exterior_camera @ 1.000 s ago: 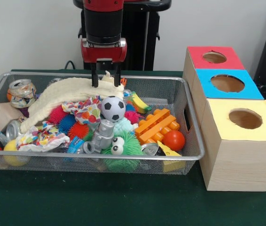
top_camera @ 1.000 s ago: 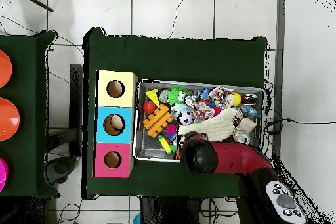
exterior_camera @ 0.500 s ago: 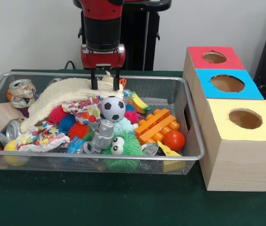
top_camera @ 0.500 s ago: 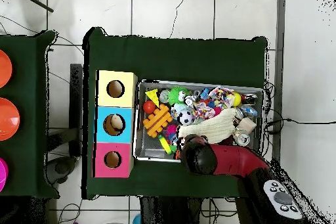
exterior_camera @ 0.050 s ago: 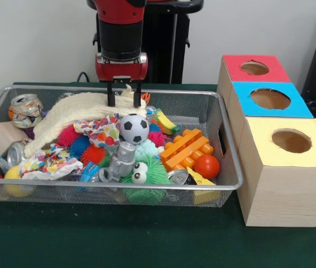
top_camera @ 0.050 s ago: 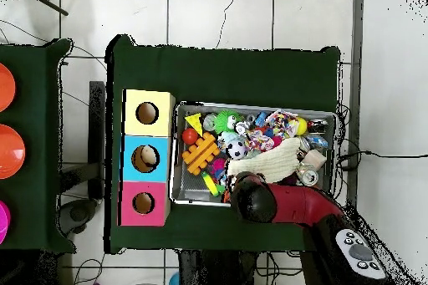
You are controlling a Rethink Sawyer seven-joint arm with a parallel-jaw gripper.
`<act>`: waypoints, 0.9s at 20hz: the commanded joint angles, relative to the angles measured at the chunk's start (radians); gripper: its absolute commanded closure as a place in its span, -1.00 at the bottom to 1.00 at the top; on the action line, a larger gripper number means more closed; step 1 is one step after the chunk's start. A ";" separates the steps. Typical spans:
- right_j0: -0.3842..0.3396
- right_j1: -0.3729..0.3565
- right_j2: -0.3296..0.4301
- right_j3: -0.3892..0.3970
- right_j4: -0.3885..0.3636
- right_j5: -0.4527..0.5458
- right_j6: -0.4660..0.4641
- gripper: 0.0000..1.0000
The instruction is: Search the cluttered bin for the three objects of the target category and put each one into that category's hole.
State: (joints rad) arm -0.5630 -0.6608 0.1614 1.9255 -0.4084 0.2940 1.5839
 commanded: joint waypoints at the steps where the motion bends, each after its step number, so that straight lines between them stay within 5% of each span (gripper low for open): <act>1: 0.000 0.034 0.007 -0.031 -0.027 -0.057 0.103 -1.00; 18: -0.003 0.073 0.005 -0.054 -0.038 -0.086 0.102 -1.00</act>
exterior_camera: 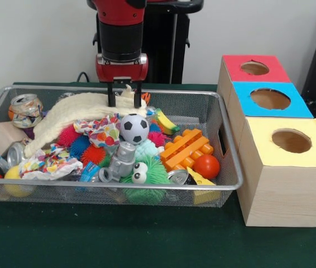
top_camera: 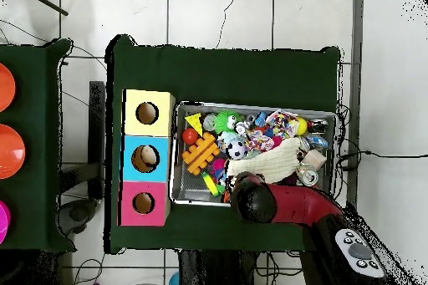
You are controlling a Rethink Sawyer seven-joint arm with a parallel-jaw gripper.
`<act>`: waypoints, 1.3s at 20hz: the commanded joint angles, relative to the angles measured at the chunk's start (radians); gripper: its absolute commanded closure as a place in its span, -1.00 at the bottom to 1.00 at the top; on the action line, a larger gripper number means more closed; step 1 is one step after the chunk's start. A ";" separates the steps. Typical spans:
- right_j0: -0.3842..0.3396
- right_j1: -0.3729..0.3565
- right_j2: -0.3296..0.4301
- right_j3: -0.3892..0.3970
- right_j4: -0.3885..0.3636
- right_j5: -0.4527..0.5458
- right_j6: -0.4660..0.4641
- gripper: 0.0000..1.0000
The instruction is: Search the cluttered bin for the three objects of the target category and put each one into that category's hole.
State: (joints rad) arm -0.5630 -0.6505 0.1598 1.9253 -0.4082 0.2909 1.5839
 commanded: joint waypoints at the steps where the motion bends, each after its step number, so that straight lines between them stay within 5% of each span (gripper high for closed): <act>1: -0.002 0.065 0.006 -0.056 -0.038 -0.085 0.102 -1.00; 26: -0.012 0.071 0.012 -0.057 -0.033 -0.086 0.090 -1.00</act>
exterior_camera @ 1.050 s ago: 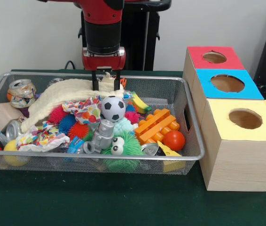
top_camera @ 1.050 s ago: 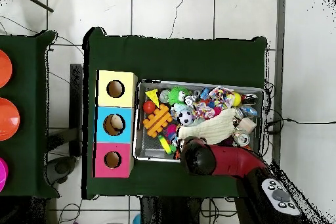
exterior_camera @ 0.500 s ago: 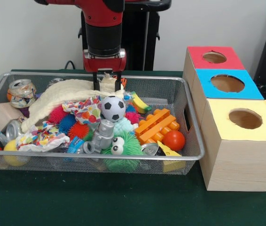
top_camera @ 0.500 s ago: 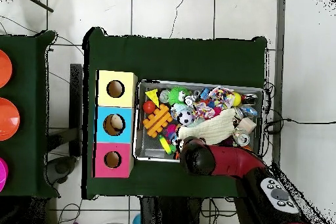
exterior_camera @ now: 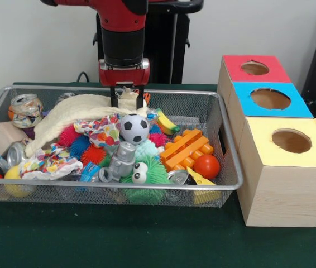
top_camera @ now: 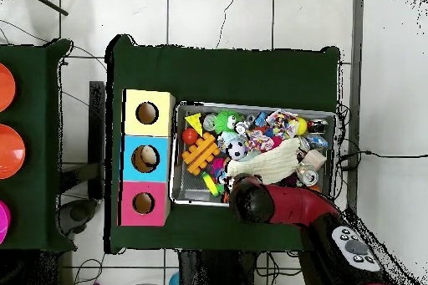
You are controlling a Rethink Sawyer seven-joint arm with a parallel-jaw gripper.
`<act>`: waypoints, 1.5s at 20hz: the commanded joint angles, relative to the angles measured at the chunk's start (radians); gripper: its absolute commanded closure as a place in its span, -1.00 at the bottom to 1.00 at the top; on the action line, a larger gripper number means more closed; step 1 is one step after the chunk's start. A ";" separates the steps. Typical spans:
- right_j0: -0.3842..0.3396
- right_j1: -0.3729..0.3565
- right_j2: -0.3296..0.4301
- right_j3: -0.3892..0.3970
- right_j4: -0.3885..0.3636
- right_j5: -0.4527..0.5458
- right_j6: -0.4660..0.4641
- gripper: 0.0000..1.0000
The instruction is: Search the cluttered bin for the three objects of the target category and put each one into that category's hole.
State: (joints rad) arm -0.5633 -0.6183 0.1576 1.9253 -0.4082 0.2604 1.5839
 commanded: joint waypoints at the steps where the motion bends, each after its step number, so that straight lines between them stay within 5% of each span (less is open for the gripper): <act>1: -0.012 0.036 0.015 -0.056 -0.032 -0.053 0.089 -1.00; 30: 0.010 -0.105 0.034 -0.016 0.029 0.086 0.085 -1.00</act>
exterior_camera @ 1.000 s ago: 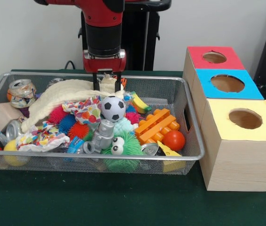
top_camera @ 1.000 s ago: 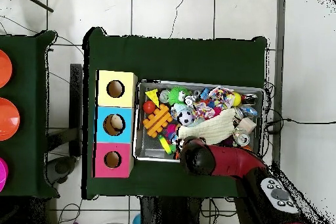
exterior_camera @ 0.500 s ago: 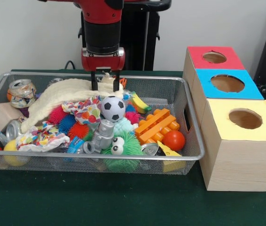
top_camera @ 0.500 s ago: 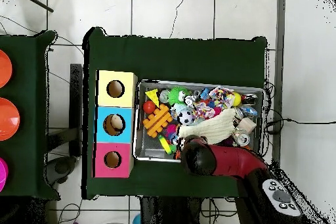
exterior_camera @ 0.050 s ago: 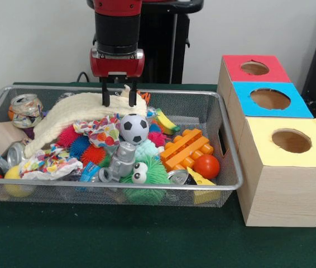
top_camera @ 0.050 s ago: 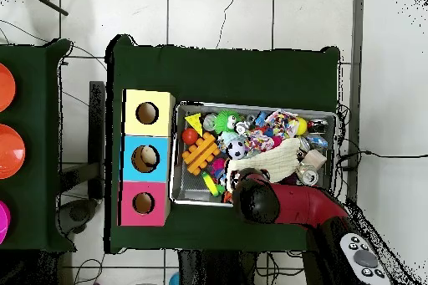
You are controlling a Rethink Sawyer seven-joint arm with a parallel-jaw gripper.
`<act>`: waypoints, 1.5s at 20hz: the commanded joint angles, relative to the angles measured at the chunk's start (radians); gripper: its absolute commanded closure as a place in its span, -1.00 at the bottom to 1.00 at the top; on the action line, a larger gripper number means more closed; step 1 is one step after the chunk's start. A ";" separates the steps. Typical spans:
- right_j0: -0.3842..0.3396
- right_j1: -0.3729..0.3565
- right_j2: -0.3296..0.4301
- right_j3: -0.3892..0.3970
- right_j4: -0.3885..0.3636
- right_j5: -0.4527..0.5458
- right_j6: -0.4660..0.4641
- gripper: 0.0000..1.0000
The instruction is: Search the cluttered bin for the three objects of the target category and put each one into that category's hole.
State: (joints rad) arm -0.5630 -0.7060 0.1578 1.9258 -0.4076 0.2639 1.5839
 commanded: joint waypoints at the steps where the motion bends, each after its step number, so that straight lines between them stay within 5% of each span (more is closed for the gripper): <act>1: 0.012 -0.016 0.032 -0.016 0.027 0.080 0.088 -1.00; 18: 0.103 -0.043 -0.008 -0.004 0.091 0.101 0.144 -1.00; 30: 0.077 0.038 -0.015 -0.027 0.067 0.024 0.117 -1.00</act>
State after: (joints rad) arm -0.4632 -0.7266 0.1404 1.9262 -0.3513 0.2649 1.5839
